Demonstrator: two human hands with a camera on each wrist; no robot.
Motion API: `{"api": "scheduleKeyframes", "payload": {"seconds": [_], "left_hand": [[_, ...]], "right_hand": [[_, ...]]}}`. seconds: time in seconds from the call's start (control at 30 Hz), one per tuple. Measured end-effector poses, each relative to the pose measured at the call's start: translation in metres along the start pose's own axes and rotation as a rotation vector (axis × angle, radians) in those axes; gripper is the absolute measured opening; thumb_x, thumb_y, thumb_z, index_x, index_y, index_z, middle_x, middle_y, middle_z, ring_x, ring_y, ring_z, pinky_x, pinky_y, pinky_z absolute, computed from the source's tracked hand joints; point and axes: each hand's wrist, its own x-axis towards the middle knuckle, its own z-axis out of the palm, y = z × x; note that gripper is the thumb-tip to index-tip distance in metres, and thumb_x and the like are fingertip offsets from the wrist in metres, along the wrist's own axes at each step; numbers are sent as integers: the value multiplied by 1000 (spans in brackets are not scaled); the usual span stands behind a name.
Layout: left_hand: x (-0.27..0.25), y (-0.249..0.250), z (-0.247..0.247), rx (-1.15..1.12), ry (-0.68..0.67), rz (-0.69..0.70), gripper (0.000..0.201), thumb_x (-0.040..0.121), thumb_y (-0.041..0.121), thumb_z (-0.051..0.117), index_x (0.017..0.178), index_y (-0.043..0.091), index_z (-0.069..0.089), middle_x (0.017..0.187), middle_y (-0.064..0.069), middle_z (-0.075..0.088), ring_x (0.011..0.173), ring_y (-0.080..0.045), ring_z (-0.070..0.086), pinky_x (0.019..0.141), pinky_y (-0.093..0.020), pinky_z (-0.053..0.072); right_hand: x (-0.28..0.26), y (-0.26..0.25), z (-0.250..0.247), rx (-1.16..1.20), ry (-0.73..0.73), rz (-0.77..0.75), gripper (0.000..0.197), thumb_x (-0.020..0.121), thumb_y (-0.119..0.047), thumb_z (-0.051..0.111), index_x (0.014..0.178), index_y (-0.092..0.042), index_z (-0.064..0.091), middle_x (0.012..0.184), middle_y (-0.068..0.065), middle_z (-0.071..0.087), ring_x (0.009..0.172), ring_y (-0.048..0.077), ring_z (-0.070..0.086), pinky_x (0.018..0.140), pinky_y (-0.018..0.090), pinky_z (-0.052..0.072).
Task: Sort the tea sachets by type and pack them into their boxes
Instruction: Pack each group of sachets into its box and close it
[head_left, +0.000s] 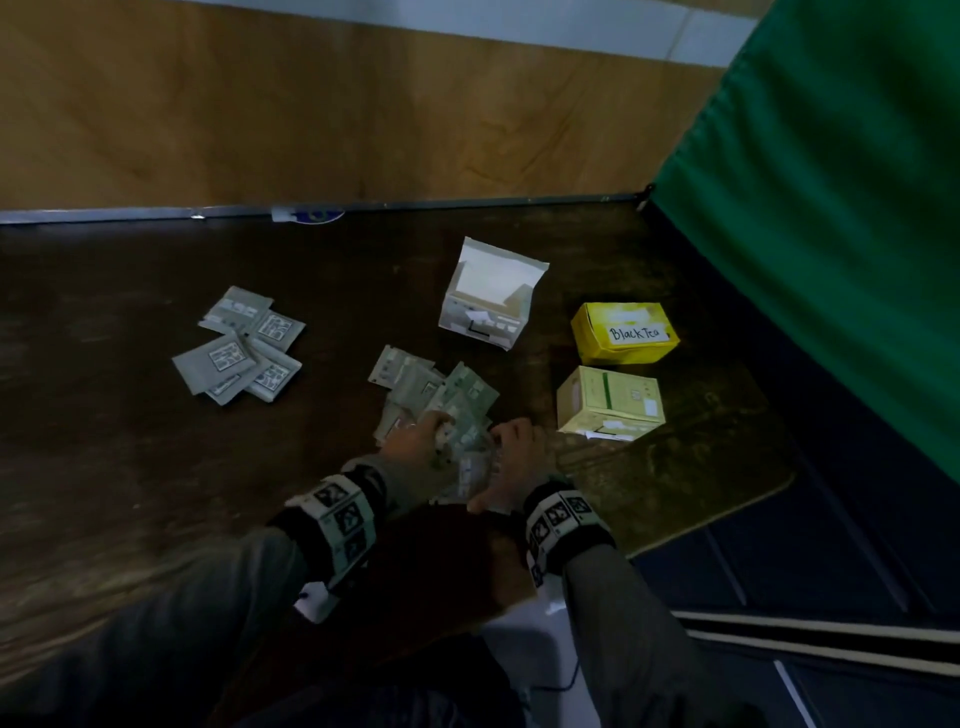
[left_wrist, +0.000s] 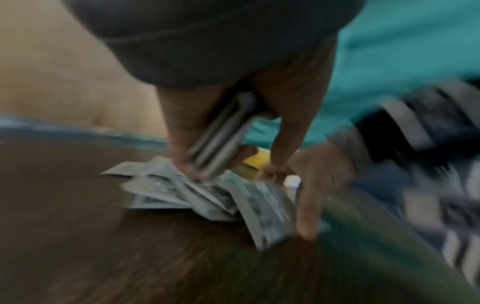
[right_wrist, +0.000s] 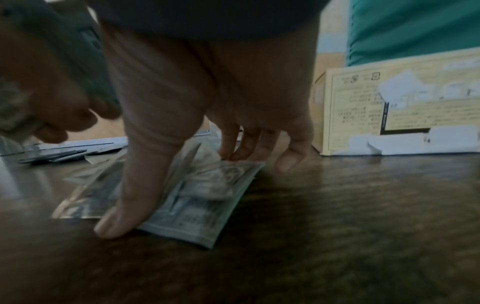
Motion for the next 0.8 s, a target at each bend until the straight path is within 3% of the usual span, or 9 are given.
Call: {"api": "scheduleKeyframes", "payload": {"seconds": [0.07,0.17,0.33,0.5,0.63,0.73,0.8], "left_hand": [[6,3,9,207,3,86,68,82,29,65,139,24,29,136,-8,46,122,-26,48,102,-36,41],[19,3,24,441,-11,140,76,79,34,68,141,25,25,145,-5,35,130,-28,38,108,-44,33],[31,3,30,654,22,196,85,76,41,70,143,25,20,152,-3,19,138,-29,21,110,-51,23],[31,10,27,816,7,271,93,69,43,74,142,25,19,150,-2,21,136,-29,23,104,-51,28],[31,20,23,910,-61,334,88,77,40,68,145,25,16,151,-1,22,136,-27,21,106,-47,26],[29,22,21,911,-78,362,77,84,36,60,146,22,16,151,-4,25,136,-27,24,108,-43,24],[27,19,22,765,-100,304,67,86,33,58,143,24,23,145,-7,36,131,-28,35,108,-42,25]], "right_hand": [[0,-3,-4,15,-63,5,89,52,-41,87,124,-18,38,130,5,34,124,28,34,100,46,38],[1,-4,-4,126,-138,14,87,55,-27,87,127,-13,41,128,9,40,121,29,42,101,41,41],[-2,-2,0,242,-100,11,76,57,-22,86,124,-17,50,126,11,53,119,31,52,97,44,46],[-12,2,6,163,-13,-12,75,63,-28,81,128,-19,46,125,13,41,115,33,45,98,44,42],[-12,2,3,264,-66,26,74,61,-26,82,126,-17,47,125,11,54,118,32,52,97,42,46],[-15,2,-1,250,-111,101,52,72,-25,76,118,-12,56,124,13,59,115,32,56,96,44,47],[-18,9,-1,222,-158,143,40,78,-25,71,113,-10,60,120,14,61,113,32,58,94,45,48]]}}
